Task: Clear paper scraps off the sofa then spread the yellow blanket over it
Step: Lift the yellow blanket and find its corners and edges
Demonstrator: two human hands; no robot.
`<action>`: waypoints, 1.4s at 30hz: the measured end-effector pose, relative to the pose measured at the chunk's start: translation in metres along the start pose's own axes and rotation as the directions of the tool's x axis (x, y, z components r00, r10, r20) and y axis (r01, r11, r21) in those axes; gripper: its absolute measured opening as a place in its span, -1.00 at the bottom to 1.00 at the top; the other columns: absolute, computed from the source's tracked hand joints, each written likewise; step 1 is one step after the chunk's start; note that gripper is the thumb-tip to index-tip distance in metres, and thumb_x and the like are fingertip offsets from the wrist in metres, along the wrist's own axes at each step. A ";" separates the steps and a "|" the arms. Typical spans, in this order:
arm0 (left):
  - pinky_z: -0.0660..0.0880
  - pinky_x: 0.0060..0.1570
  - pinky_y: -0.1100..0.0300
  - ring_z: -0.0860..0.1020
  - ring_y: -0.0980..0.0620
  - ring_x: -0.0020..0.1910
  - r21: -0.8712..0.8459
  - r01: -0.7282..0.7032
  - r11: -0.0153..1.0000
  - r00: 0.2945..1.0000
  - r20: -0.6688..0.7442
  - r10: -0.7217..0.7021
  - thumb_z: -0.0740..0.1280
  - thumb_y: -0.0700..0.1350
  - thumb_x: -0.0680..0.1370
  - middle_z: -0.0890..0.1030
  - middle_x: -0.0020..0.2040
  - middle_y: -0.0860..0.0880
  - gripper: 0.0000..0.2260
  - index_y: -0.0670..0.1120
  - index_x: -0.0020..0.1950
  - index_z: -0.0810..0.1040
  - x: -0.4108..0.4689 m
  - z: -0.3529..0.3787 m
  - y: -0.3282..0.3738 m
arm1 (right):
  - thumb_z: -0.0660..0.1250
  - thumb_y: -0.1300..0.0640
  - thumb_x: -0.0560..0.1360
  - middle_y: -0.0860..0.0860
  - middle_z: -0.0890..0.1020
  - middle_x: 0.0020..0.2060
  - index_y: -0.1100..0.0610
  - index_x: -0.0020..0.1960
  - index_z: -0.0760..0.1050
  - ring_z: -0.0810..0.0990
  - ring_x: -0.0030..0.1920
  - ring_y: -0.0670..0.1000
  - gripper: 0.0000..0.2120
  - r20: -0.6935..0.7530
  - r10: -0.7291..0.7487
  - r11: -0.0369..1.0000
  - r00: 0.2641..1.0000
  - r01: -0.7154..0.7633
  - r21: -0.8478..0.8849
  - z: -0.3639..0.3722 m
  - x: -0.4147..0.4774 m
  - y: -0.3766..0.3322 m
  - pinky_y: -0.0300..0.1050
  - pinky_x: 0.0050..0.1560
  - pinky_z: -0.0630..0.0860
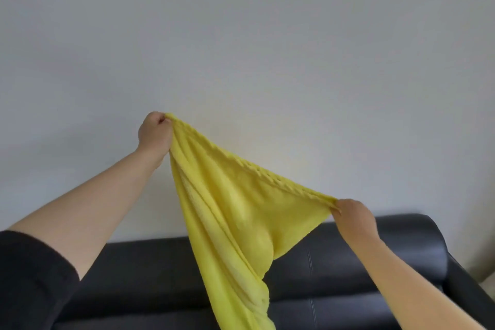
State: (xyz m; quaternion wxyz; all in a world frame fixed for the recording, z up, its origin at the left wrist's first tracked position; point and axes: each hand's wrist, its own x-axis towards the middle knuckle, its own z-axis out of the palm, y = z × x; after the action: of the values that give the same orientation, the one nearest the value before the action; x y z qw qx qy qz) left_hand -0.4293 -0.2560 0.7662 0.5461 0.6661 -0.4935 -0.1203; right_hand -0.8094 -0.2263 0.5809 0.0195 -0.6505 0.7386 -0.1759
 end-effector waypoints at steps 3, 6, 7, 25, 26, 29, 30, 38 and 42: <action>0.45 0.01 0.03 0.56 -0.21 0.03 0.094 0.004 0.996 1.000 -0.026 -0.001 0.15 -0.21 0.53 0.60 0.00 -0.25 -0.79 -0.20 0.02 0.55 0.008 -0.003 -0.018 | 0.14 0.15 0.58 0.11 0.64 0.00 0.12 0.05 0.59 0.61 0.03 0.17 -0.75 -0.134 -0.038 0.994 0.990 0.023 -0.111 -0.059 0.039 0.008 -0.09 -0.14 0.43; 0.36 -0.09 0.09 0.54 -0.20 -0.01 0.134 0.008 0.991 0.998 -0.065 0.001 0.17 -0.23 0.54 0.59 -0.03 -0.25 -0.81 -0.23 0.01 0.55 0.017 -0.004 -0.022 | 0.17 0.18 0.56 0.09 0.63 -0.06 0.12 0.06 0.56 0.61 -0.02 0.17 -0.80 -0.313 -0.073 0.981 0.947 0.012 -0.192 -0.137 0.082 -0.009 -0.12 -0.23 0.33; 0.35 -0.12 0.10 0.53 -0.19 -0.06 0.125 -0.005 0.992 0.997 -0.082 0.015 0.17 -0.23 0.54 0.59 -0.05 -0.25 -0.82 -0.24 -0.01 0.55 0.021 -0.004 -0.016 | 0.17 0.20 0.55 0.09 0.63 -0.06 0.11 0.06 0.54 0.61 -0.03 0.17 -0.80 -0.362 -0.076 0.977 0.929 -0.004 -0.213 -0.168 0.094 -0.020 -0.13 -0.23 0.32; 0.57 -0.45 0.26 0.55 0.10 -0.61 -0.785 -0.098 0.612 0.992 -0.126 -0.003 0.05 -0.37 0.60 0.48 -0.26 -0.12 -0.72 -0.16 0.23 0.40 0.111 -0.100 0.306 | 0.15 0.39 0.39 0.17 0.65 -0.38 0.37 -0.15 0.54 0.66 -0.28 0.19 -0.81 -0.708 0.238 0.809 0.664 0.268 0.523 -0.521 0.085 -0.123 0.02 -0.19 0.61; 0.63 -0.30 0.17 0.59 0.04 -0.53 -0.791 -0.120 0.600 0.991 -0.130 0.027 0.06 -0.37 0.60 0.49 -0.22 -0.14 -0.73 -0.18 0.22 0.42 0.111 -0.103 0.315 | 0.15 0.39 0.43 0.16 0.63 -0.37 0.38 -0.10 0.48 0.66 -0.27 0.20 -0.85 -0.728 0.223 0.784 0.648 0.325 0.529 -0.531 0.083 -0.126 0.00 -0.20 0.60; 0.62 -0.03 0.03 0.64 -0.05 -0.30 -0.772 -0.249 0.585 0.968 -0.198 0.152 0.10 -0.34 0.60 0.53 0.03 -0.19 -0.83 -0.19 0.10 0.43 0.116 -0.114 0.333 | 0.16 0.31 0.52 0.10 0.48 -0.19 0.32 0.24 0.25 0.49 -0.21 0.17 -0.70 -0.804 0.110 0.830 0.584 0.391 0.397 -0.552 0.068 -0.140 -0.10 -0.31 0.36; 0.63 -0.03 0.05 0.65 -0.06 -0.25 -0.755 -0.323 0.571 0.946 -0.248 0.207 0.10 -0.31 0.60 0.55 0.06 -0.20 -0.85 -0.20 0.08 0.42 0.117 -0.117 0.337 | 0.16 0.30 0.52 0.13 0.46 -0.14 0.30 0.38 0.13 0.48 -0.16 0.19 -0.55 -0.822 0.068 0.844 0.566 0.407 0.350 -0.557 0.064 -0.145 -0.09 -0.29 0.34; 0.59 -0.12 0.27 0.63 -0.01 -0.13 -0.515 -0.747 0.421 0.664 -0.533 0.525 0.09 -0.27 0.63 0.52 -0.02 -0.15 -0.90 -0.15 0.01 0.38 0.106 -0.136 0.368 | 0.24 0.22 0.50 0.15 0.07 0.55 0.17 0.54 -0.33 0.34 0.39 0.24 -0.13 -0.914 0.030 0.912 0.403 0.364 0.191 -0.584 0.042 -0.164 0.00 0.21 0.37; 0.61 -0.39 0.28 0.64 0.08 -0.46 -0.666 -0.522 0.534 0.853 -0.388 0.350 0.06 -0.20 0.66 0.53 -0.13 -0.06 -0.87 -0.15 0.09 0.38 0.113 -0.144 0.361 | 0.27 0.20 0.46 0.15 0.10 0.54 0.15 0.54 -0.37 0.31 0.42 0.22 -0.07 -0.903 0.027 0.915 0.429 0.354 0.195 -0.569 0.049 -0.162 0.01 0.27 0.35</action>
State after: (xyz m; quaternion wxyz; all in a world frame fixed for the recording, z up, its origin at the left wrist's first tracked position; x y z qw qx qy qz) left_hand -0.4641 -0.2272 1.1684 0.8311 0.2425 -0.4898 -0.1022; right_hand -0.8090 -0.1547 1.1707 -0.2715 -0.5142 0.5237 -0.6226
